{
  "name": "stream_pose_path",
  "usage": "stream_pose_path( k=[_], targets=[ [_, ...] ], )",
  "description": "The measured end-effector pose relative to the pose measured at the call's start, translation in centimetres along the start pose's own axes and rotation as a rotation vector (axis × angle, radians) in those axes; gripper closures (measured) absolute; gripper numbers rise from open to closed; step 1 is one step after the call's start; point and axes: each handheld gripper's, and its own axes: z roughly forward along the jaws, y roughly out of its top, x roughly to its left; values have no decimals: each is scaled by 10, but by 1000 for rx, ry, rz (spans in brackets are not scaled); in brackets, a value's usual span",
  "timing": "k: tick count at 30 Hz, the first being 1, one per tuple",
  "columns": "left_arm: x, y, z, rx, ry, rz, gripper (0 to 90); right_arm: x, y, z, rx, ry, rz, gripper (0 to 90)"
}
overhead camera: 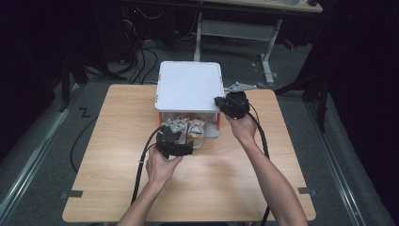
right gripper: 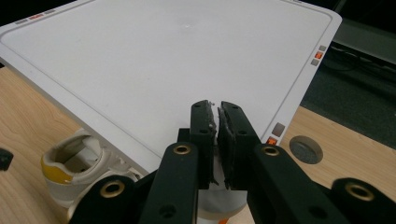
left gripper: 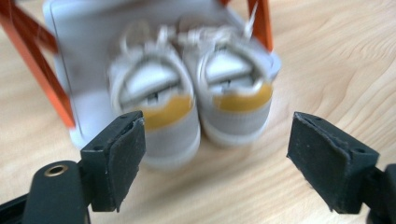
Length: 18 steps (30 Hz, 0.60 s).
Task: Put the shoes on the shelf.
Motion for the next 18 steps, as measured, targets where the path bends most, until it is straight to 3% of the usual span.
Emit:
stream_pose_path(
  k=[7,14,18],
  targets=[
    [-4,-17,17,69,26,-29,200,1,-2,-1,-13,-4,2,842],
    [-6,-14,31,96,51,-71,187,2,-2,-1,-12,-8,-4,842],
    [-9,-13,36,86,58,-92,190,2,-3,-1,-13,-9,-2,842]
  ],
)
